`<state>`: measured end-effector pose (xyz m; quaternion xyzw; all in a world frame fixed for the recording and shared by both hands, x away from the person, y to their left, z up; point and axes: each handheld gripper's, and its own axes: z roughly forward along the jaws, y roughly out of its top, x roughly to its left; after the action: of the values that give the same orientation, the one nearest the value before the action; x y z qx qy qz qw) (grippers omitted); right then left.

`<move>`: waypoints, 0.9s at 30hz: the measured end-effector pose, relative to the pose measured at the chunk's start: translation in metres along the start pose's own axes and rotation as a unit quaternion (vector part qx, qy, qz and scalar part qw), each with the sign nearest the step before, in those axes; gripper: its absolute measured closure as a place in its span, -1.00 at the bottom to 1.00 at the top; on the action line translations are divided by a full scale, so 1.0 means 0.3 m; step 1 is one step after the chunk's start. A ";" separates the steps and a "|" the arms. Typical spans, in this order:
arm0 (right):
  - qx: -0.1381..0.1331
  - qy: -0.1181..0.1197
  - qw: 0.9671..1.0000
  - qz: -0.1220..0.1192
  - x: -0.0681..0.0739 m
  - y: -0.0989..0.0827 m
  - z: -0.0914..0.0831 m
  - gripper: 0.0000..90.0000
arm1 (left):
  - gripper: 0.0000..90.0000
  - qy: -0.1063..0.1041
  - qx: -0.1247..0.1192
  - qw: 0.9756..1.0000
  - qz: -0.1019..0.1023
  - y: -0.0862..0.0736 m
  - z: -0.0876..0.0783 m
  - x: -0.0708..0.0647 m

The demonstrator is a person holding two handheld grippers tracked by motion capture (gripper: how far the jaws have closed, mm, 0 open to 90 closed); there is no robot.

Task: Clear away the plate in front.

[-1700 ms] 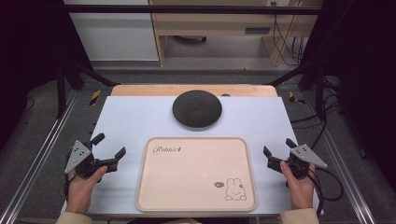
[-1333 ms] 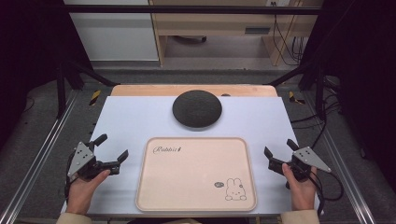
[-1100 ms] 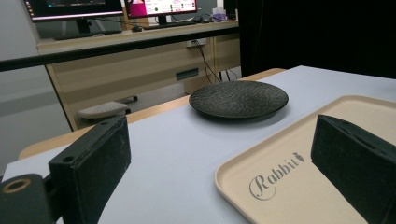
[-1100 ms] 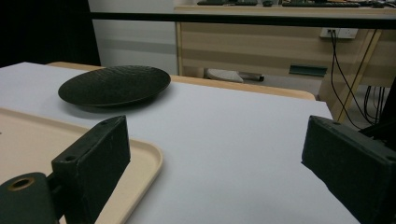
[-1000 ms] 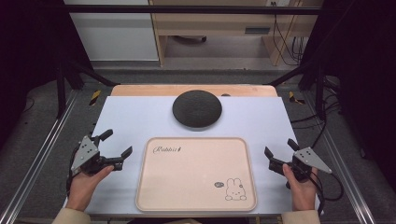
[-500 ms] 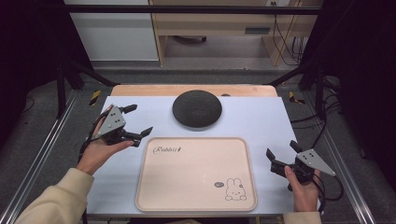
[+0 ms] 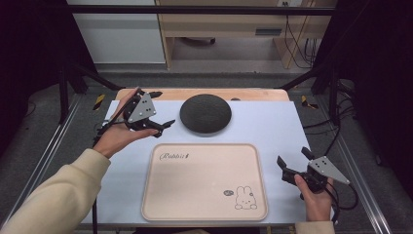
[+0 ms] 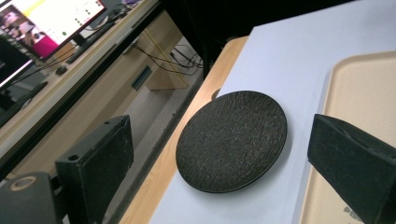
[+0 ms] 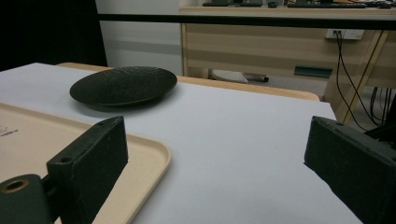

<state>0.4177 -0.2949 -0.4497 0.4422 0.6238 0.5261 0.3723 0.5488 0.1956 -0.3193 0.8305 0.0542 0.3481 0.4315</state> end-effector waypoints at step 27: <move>0.010 0.031 0.999 -0.009 0.014 -0.012 0.019 -0.80 | -0.55 0.002 0.109 0.972 0.210 -0.016 0.263 0.014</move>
<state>0.4211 -0.2893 -0.4542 0.4238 0.6443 0.5299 0.3529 0.6022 0.1467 -0.3512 0.8644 -0.0830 0.4248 0.2559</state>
